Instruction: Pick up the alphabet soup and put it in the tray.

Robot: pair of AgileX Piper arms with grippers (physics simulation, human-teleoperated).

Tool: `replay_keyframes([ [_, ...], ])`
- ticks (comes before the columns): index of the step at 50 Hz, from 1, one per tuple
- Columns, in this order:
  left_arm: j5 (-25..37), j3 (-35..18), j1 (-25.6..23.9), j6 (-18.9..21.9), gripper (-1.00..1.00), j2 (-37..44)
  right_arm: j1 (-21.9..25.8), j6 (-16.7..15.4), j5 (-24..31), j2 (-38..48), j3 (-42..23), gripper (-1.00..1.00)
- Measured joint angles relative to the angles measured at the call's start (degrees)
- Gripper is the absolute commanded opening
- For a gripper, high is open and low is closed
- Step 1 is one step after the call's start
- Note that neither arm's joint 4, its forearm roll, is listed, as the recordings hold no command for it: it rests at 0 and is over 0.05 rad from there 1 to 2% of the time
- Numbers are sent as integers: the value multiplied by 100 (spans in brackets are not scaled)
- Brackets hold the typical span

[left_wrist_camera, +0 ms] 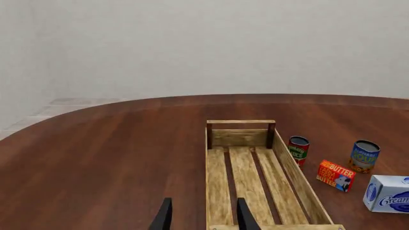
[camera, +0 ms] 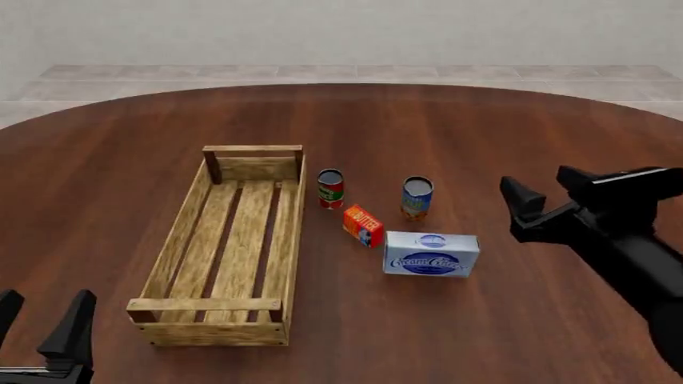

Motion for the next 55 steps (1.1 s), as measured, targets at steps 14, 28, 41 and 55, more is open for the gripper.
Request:
replay_keyframes([
  [14,0,0,0,0,100,0,207,-14,726,848,-1134,100],
  [28,0,0,0,0,100,0,422,107,1451,1659,-2145,100],
  [41,0,0,0,0,100,0,622,134,1764,2406,-2702,100],
  [55,0,0,0,0,100,0,563,45,2073,2923,-3345,100],
])
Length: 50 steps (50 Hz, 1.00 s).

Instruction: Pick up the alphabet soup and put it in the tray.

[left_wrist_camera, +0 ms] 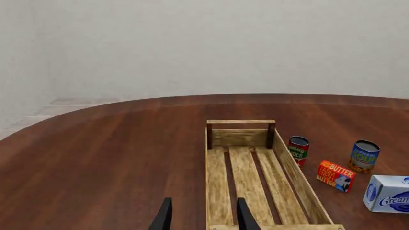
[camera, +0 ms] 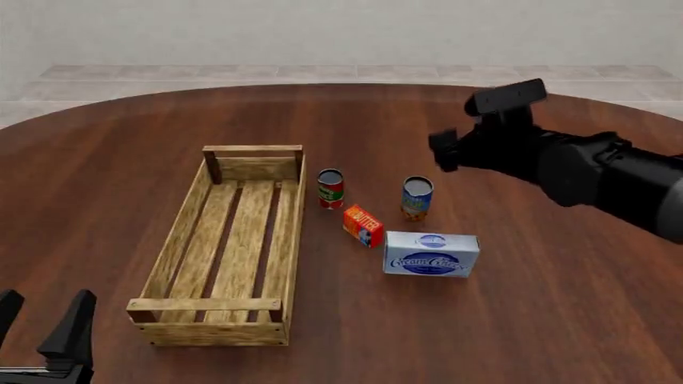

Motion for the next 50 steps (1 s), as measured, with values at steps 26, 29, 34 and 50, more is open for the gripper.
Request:
replay_keyframes([
  [26,0,0,0,0,100,0,-175,-45,184,643,-678,100],
  [29,0,0,0,0,100,0,-190,-50,180,732,-725,100],
  [34,0,0,0,0,100,0,-204,-74,167,893,-792,100],
  [50,0,0,0,0,100,0,-198,-157,124,1356,-980,100],
])
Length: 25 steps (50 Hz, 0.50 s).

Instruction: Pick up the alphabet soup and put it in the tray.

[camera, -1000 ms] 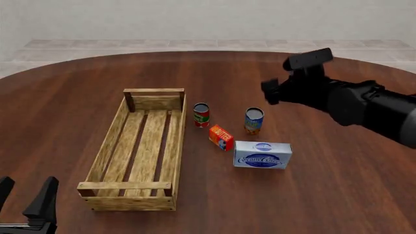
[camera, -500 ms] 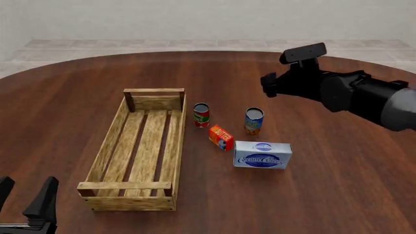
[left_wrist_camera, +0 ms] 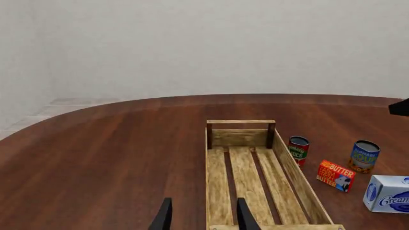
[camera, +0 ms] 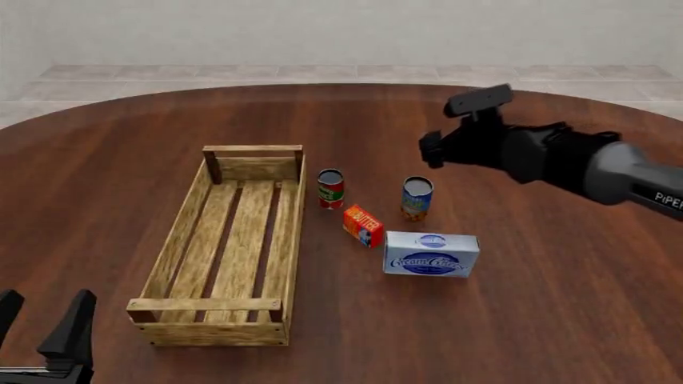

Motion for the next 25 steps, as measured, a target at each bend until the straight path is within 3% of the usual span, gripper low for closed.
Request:
replay_keyframes([
  [25,0,0,0,0,100,0,76,-55,-110,416,-75,100],
])
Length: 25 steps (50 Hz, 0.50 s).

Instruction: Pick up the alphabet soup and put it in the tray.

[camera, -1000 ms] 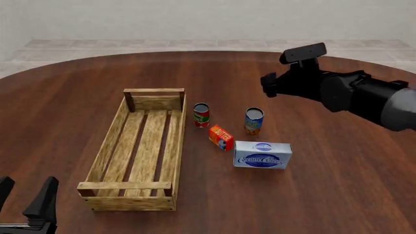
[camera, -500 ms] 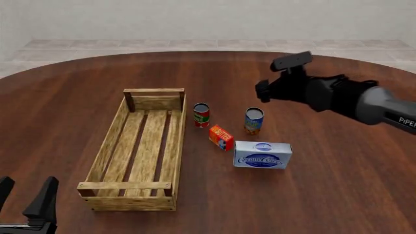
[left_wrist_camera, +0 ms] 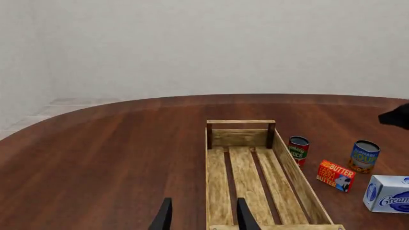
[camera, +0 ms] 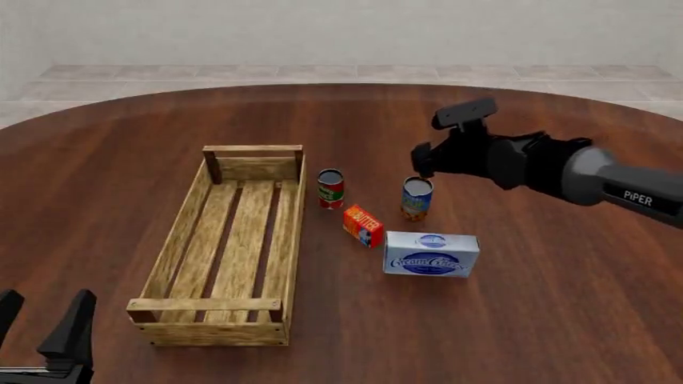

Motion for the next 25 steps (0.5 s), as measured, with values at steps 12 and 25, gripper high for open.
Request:
replay_keyframes([
  [12,0,0,0,0,100,0,45,5,-86,105,65,100],
  [25,0,0,0,0,100,0,74,1,-162,221,102,100],
])
